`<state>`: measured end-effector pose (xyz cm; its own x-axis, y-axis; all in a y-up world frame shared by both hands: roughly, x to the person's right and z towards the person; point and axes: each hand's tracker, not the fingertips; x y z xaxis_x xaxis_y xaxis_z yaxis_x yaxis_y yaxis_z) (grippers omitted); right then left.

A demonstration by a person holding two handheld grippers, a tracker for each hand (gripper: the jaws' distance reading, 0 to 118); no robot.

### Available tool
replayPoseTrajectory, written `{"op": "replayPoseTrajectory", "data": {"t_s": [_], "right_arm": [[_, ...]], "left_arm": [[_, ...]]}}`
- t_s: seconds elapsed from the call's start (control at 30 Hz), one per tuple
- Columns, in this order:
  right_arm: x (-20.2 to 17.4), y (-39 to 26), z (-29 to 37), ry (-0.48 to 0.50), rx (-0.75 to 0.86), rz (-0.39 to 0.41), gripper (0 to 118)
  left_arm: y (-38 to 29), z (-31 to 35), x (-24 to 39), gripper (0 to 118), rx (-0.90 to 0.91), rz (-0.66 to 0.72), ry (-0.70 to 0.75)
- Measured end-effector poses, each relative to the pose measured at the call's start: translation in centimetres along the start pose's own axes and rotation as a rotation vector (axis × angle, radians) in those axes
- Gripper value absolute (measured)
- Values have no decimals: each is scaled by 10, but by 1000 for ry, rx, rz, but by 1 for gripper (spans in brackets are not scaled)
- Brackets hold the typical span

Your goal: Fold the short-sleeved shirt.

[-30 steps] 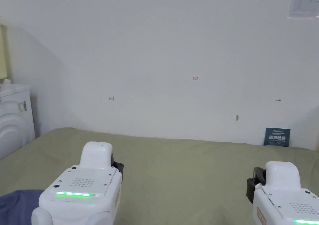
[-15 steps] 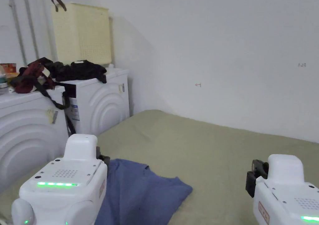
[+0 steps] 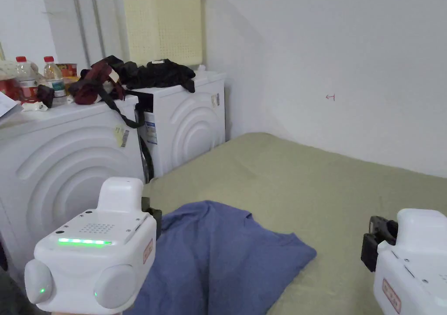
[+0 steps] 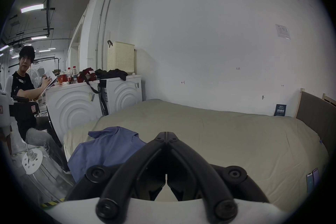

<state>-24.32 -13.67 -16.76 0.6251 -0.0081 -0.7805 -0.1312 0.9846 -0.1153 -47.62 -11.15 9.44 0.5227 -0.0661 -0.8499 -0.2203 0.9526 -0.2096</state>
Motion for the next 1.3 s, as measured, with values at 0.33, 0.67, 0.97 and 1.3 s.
{"op": "replayPoseTrajectory", "data": {"t_s": [0.33, 0.67, 0.97, 1.3], "right_arm": [[9, -36, -29, 0, -86, -4, 1], [22, -79, -66, 1, -207, -44, 1], [39, -110, -81, -25, -299, -55, 1], [64, -109, -44, -75, -329, -68, 1]], "left_arm": [[-27, -96, 34, 0, -206, -11, -117], [-87, -247, 80, 78, -547, -53, -223], [-135, -311, 115, 118, -758, -142, -220], [-124, -270, 123, 0, -679, -212, -196]]}}
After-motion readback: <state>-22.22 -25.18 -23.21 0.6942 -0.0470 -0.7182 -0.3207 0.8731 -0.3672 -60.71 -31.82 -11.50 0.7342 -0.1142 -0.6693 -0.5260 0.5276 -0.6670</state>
